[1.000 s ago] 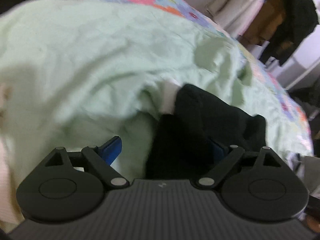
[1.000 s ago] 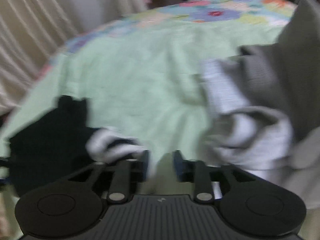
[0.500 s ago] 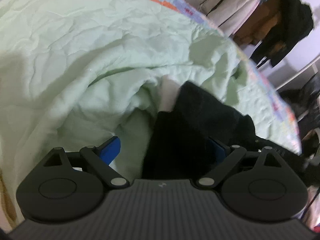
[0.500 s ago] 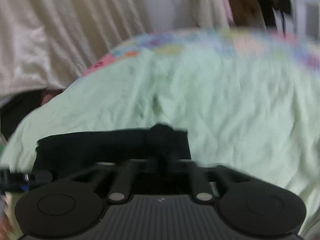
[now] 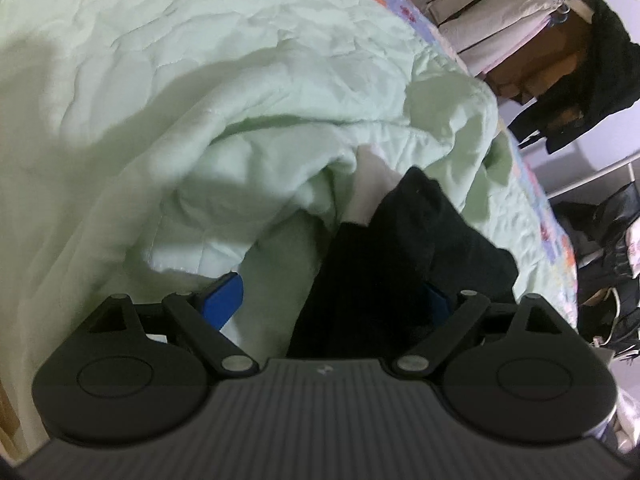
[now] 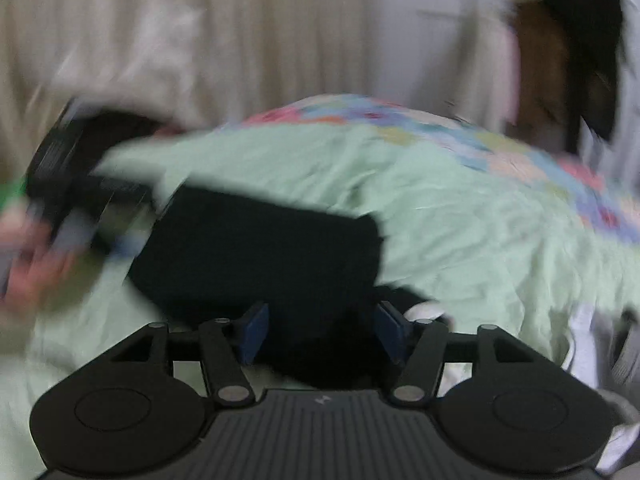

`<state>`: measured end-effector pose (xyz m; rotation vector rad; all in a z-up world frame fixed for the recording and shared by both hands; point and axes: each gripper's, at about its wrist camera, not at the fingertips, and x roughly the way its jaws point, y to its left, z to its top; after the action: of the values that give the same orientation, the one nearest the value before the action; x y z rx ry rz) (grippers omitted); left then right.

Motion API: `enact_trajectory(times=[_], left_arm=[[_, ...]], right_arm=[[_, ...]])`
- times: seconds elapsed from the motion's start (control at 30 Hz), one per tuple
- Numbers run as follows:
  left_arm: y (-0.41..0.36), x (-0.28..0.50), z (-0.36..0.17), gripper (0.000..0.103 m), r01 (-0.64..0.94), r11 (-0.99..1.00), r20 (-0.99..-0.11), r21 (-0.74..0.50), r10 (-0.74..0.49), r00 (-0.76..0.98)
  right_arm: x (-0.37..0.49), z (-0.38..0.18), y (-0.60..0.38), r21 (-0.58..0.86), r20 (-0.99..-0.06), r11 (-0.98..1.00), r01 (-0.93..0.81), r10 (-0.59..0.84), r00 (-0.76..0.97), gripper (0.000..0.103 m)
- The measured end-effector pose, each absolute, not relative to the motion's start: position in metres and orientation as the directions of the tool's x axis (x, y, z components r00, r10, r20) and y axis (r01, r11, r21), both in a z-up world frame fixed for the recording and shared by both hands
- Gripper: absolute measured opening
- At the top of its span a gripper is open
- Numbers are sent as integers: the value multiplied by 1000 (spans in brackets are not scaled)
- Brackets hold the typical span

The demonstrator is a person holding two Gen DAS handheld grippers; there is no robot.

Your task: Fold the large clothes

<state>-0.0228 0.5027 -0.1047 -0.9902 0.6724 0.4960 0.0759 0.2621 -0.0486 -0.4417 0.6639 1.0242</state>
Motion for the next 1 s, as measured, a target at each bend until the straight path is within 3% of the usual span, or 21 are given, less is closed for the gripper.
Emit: enact_trajectory(times=[0.13,0.23,0.3,0.37,0.4,0.43,0.5,0.53,0.6,0.67,0.77,0.93,0.97,1.0], left_arm=[[494,-44,-71,94,-529,497,-589,-688,44,807],[479,-41,-55,103,-354,554,-483,-754,-101,870],[474,-31,-58,103,-382,555,-519,-739,-108,848],[465,0,-81,103,-502,566,-659,-654,-101,745],[464,6,-89,103,-527,562,-687,-637,-105,719],[463,12,-97,102,-552,558,-714,-619,-109,691],[465,10,-99,102,-550,544,-706,-634,-116,699],[467,6,-98,102,-537,533,-688,-654,-123,715],[471,0,-98,102,-524,512,-664,-680,-128,737],[479,-7,-105,103,-518,456,-633,-724,-139,761],[485,-9,-116,103,-533,391,-625,-750,-158,764],[474,4,-107,103,-403,352,-496,-845,-232,837],[467,12,-105,103,-338,341,-434,-877,-264,861],[466,13,-105,103,-330,338,-426,-882,-269,863]], right_arm=[[55,-56,276,-187,-717,361,-914,585,378,63],[39,-62,286,-296,-733,274,-915,549,402,69],[28,-66,293,-364,-740,211,-907,526,419,77],[18,-70,301,-425,-745,146,-893,504,437,82],[16,-73,305,-446,-746,116,-888,501,440,84],[13,-78,311,-466,-747,86,-881,496,443,90],[11,-96,325,-506,-754,35,-862,466,462,92],[14,-107,332,-528,-754,39,-848,438,489,90],[26,-120,342,-550,-743,93,-830,400,537,76],[46,-118,344,-450,-758,234,-862,410,507,48],[64,-92,328,-260,-699,444,-857,526,485,26],[87,-35,283,144,-406,629,-764,742,534,23],[86,-31,281,156,-372,606,-780,768,522,23],[86,-28,279,167,-336,582,-796,792,509,23]])
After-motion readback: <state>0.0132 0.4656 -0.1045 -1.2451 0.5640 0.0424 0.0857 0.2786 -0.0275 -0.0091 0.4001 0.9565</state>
